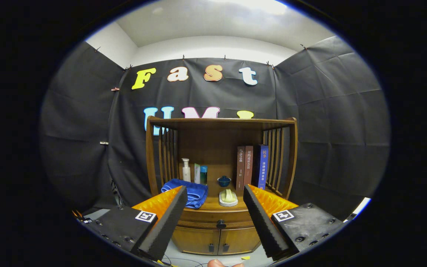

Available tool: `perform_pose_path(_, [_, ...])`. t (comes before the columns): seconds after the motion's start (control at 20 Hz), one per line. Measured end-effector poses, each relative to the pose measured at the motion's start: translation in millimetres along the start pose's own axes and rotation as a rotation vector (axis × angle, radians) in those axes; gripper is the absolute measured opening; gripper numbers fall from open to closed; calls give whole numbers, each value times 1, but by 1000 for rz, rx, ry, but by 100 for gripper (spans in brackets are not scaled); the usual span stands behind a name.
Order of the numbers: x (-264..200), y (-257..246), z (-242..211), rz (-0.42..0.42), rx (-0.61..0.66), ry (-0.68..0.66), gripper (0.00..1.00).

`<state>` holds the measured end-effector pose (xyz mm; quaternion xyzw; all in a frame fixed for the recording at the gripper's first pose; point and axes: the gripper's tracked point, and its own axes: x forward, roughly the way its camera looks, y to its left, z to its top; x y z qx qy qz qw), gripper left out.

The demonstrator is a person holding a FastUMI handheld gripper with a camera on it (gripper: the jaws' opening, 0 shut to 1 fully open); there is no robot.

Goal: Pull open the drawer, take out the items inside it, and place them on the countertop above the cabinet.

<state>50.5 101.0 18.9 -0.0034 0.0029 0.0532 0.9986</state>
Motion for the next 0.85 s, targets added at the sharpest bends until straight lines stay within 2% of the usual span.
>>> perform_pose_path(0.85, [0, 0, 0, -3, -18, -2, 99])
